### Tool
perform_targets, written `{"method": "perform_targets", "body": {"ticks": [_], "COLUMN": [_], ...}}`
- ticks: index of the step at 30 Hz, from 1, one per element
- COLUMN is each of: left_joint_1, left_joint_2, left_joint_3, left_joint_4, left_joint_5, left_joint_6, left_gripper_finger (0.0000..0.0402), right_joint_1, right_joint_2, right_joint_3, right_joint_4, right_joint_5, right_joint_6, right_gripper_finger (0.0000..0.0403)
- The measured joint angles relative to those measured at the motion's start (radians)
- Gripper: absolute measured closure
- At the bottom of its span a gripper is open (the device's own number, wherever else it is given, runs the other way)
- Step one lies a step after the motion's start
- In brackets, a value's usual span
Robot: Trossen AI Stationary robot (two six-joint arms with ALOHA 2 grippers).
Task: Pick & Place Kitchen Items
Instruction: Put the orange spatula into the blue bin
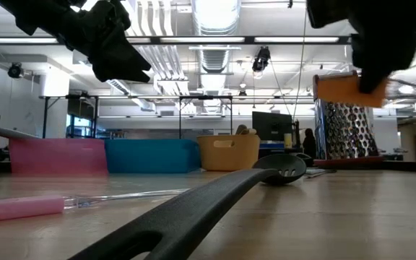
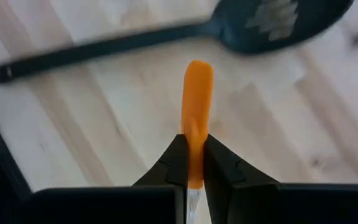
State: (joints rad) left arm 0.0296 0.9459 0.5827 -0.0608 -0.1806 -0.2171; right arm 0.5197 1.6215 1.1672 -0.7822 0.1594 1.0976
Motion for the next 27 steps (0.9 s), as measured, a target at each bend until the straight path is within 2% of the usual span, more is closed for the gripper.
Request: {"method": "perform_targets", "body": {"ticks": [5, 7, 10, 13, 16, 20, 27], "left_joint_1": [0.000, 0.000, 0.001, 0.001, 0.001, 0.000, 0.000], "left_joint_2": [0.013, 0.029, 0.051, 0.071, 0.100, 0.162, 0.319], "left_joint_3": [-0.007, -0.031, -0.056, -0.077, -0.096, -0.097, -0.097], "left_joint_4": [0.014, 0.071, 0.175, 0.280, 0.399, 0.521, 0.822], "left_joint_5": [0.000, 0.004, 0.015, 0.037, 0.087, 0.153, 0.221], "left_joint_6": [-0.028, -0.025, -0.022, -0.019, -0.010, 0.020, 0.160], "left_gripper_finger": [0.0168, 0.0168, 0.0168, 0.0168, 0.0168, 0.0168, 0.0168], "right_joint_1": [-0.036, -0.050, -0.064, -0.064, -0.064, -0.068, -0.085], "right_joint_2": [-0.042, -0.049, -0.056, -0.058, -0.058, -0.059, -0.060], "right_joint_3": [0.020, 0.038, 0.076, 0.124, 0.167, 0.205, 0.184], "right_joint_4": [0.003, 0.001, 0.003, 0.010, 0.043, 0.192, 0.627], "right_joint_5": [0.079, 0.131, 0.248, 0.416, 0.534, 0.627, 0.651], "right_joint_6": [-0.079, -0.136, -0.239, -0.345, -0.455, -0.656, -1.040], "right_gripper_finger": [0.0389, 0.0389, 0.0389, 0.0389, 0.0389, 0.0389, 0.0389]}}
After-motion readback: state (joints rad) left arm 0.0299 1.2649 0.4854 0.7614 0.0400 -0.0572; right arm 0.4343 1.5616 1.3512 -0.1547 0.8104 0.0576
